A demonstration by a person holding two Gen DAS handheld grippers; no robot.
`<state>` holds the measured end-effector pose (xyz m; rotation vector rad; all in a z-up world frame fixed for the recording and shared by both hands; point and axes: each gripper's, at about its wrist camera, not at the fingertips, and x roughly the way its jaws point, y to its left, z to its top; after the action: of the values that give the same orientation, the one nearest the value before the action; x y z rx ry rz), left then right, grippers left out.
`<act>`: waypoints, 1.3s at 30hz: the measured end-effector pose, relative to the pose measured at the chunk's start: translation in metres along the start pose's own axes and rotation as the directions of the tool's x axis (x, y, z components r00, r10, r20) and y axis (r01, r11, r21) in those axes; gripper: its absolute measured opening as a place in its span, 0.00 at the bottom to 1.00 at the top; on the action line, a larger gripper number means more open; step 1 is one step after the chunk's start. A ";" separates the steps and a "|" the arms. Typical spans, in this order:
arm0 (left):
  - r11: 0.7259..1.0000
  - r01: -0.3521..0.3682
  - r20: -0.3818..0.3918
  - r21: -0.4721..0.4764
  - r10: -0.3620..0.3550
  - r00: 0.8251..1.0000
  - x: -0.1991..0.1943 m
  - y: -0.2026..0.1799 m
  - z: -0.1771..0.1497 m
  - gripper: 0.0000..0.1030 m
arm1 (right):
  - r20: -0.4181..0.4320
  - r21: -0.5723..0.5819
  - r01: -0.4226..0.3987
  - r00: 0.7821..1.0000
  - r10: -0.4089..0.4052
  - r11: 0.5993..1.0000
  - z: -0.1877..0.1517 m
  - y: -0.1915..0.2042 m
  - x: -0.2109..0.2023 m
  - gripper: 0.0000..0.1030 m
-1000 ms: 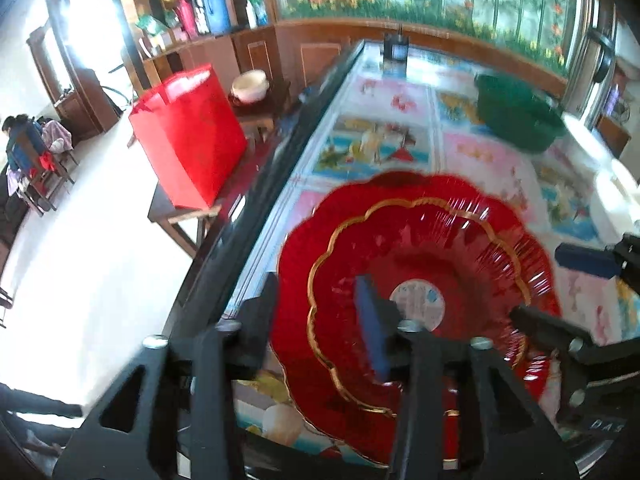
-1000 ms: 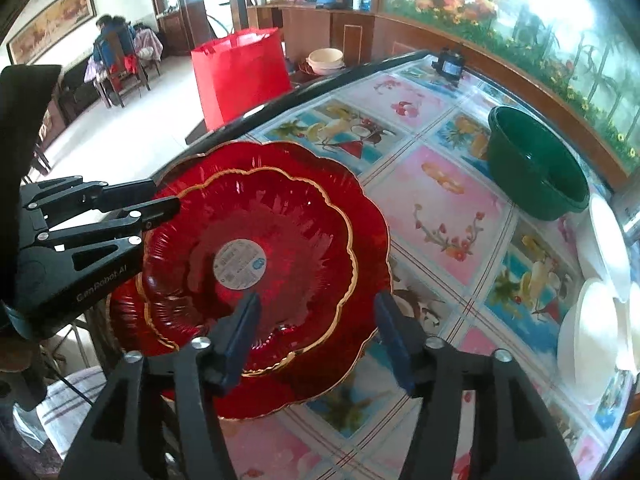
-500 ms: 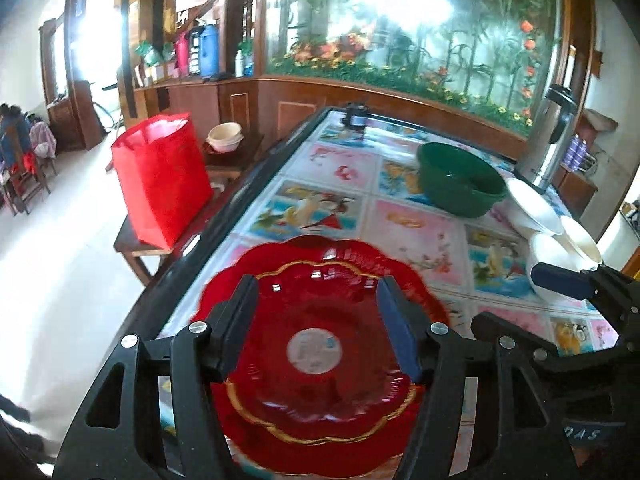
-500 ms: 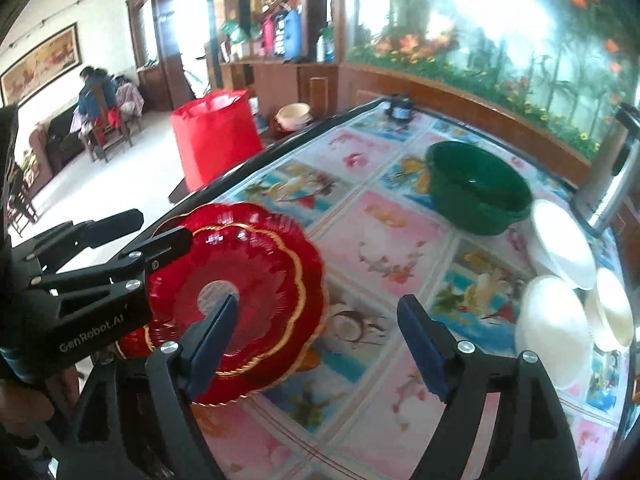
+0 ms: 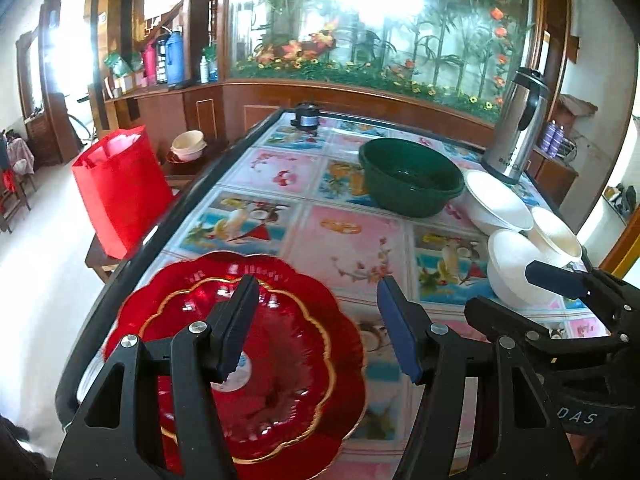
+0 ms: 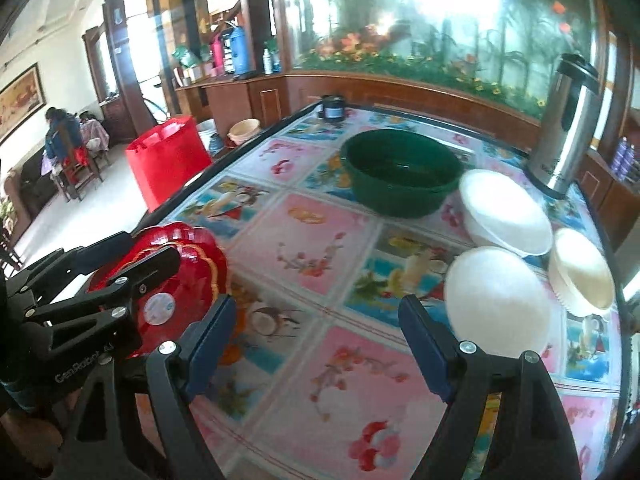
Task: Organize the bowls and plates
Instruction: 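Release the red plates and move the left tool to the green basin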
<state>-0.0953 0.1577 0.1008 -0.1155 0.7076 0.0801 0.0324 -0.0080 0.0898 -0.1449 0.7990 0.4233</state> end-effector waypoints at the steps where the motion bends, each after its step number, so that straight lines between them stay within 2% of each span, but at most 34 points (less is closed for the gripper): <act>1: 1.000 -0.002 -0.001 0.006 0.002 1.000 0.002 -0.003 0.000 0.60 | -0.001 0.005 0.000 1.000 0.000 1.000 0.000 -0.002 0.000 0.81; 20: 0.999 -0.006 -0.013 0.035 0.006 1.000 0.018 -0.029 0.012 0.60 | -0.013 0.052 0.046 0.999 -0.045 0.998 0.002 -0.037 0.005 0.81; 29: 0.999 -0.017 0.001 0.038 0.017 1.000 0.034 -0.042 0.042 0.60 | -0.028 0.064 0.063 0.998 -0.061 0.996 0.011 -0.055 0.017 0.81; 39: 0.999 -0.036 -0.043 0.037 0.037 0.998 0.082 -0.059 0.087 0.60 | -0.059 0.042 0.102 0.993 -0.100 0.994 0.039 -0.082 0.046 0.81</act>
<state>0.0295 0.1133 0.1171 -0.0700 0.7543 0.1001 0.1213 -0.0565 0.0808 -0.1549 0.8532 0.3063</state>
